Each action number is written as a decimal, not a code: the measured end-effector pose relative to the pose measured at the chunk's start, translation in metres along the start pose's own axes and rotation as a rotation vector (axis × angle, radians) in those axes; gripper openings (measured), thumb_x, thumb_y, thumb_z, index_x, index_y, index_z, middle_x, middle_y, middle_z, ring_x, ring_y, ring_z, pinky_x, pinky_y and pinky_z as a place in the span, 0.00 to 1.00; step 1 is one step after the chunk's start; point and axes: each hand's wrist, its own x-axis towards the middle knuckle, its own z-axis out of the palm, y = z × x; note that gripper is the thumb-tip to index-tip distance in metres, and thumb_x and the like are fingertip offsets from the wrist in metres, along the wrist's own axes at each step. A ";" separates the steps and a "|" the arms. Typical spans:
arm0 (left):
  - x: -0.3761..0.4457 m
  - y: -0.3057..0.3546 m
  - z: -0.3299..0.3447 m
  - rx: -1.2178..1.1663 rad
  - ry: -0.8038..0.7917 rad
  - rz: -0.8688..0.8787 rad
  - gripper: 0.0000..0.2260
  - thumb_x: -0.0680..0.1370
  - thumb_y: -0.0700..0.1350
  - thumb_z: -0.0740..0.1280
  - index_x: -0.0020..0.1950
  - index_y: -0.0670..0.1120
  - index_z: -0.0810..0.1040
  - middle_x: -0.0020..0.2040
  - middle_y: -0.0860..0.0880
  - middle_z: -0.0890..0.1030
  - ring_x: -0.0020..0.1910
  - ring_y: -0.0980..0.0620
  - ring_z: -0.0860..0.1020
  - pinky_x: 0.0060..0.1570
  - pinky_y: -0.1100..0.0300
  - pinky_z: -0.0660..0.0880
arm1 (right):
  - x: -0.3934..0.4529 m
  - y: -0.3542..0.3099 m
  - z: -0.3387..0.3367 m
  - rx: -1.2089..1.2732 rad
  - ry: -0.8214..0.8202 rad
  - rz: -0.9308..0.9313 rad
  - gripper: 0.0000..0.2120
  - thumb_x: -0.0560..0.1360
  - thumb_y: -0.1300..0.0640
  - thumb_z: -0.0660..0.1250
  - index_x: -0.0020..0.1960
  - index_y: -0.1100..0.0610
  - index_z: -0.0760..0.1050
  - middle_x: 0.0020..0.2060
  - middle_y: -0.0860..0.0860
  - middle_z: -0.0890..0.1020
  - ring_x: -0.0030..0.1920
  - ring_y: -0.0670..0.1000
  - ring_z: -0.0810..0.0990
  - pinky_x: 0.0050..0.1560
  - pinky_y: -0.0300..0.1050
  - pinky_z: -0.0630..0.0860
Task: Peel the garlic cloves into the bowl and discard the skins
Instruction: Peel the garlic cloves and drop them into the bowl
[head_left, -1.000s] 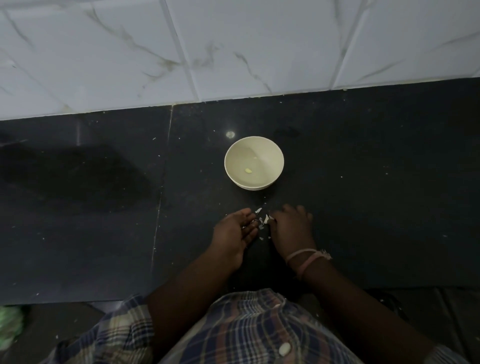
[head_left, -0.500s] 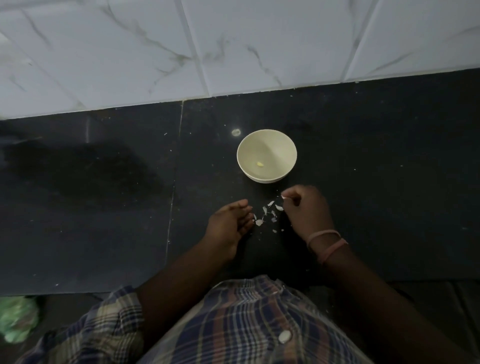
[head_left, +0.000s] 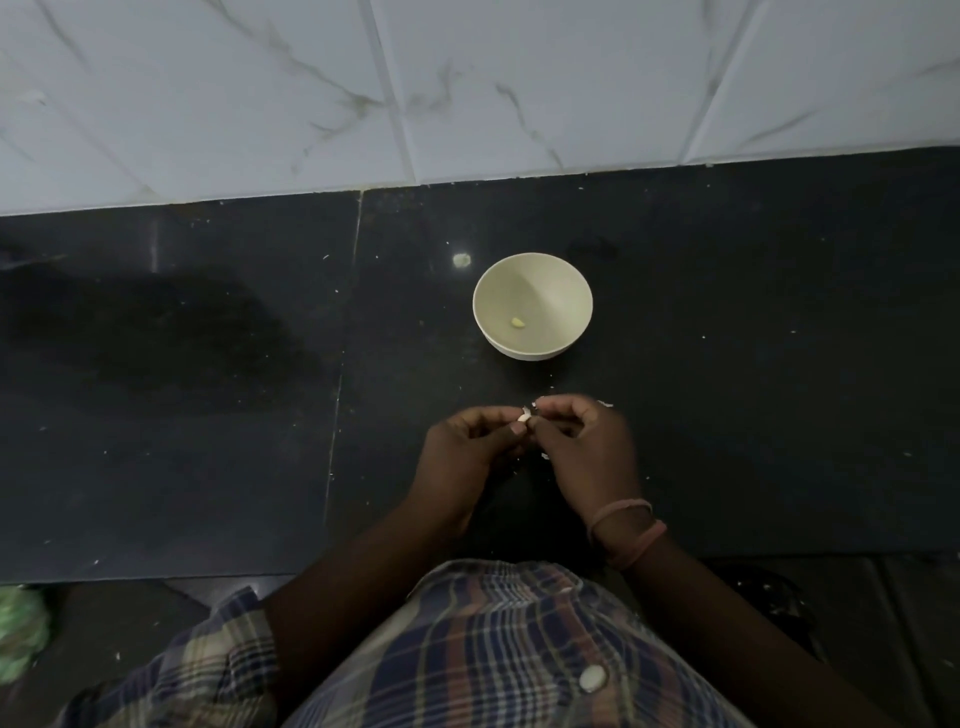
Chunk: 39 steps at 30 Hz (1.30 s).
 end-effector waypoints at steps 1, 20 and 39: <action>-0.002 -0.001 0.001 0.025 0.003 0.020 0.05 0.78 0.35 0.70 0.53 0.39 0.83 0.46 0.41 0.87 0.43 0.50 0.85 0.43 0.62 0.80 | 0.000 0.000 -0.001 -0.026 -0.007 -0.012 0.06 0.72 0.63 0.74 0.49 0.56 0.84 0.42 0.49 0.86 0.45 0.47 0.85 0.52 0.52 0.83; -0.015 0.017 -0.006 0.547 0.020 0.320 0.07 0.77 0.42 0.73 0.44 0.54 0.86 0.41 0.55 0.87 0.39 0.58 0.84 0.40 0.64 0.79 | -0.001 -0.013 -0.003 -0.103 -0.179 -0.002 0.02 0.73 0.60 0.71 0.42 0.54 0.81 0.30 0.51 0.83 0.31 0.51 0.83 0.38 0.57 0.83; -0.011 0.012 -0.007 0.358 -0.044 0.277 0.06 0.79 0.37 0.69 0.49 0.46 0.85 0.43 0.46 0.87 0.43 0.51 0.84 0.50 0.53 0.81 | -0.007 -0.027 -0.006 0.144 -0.250 0.103 0.05 0.78 0.63 0.68 0.44 0.64 0.79 0.21 0.46 0.76 0.21 0.42 0.71 0.24 0.35 0.67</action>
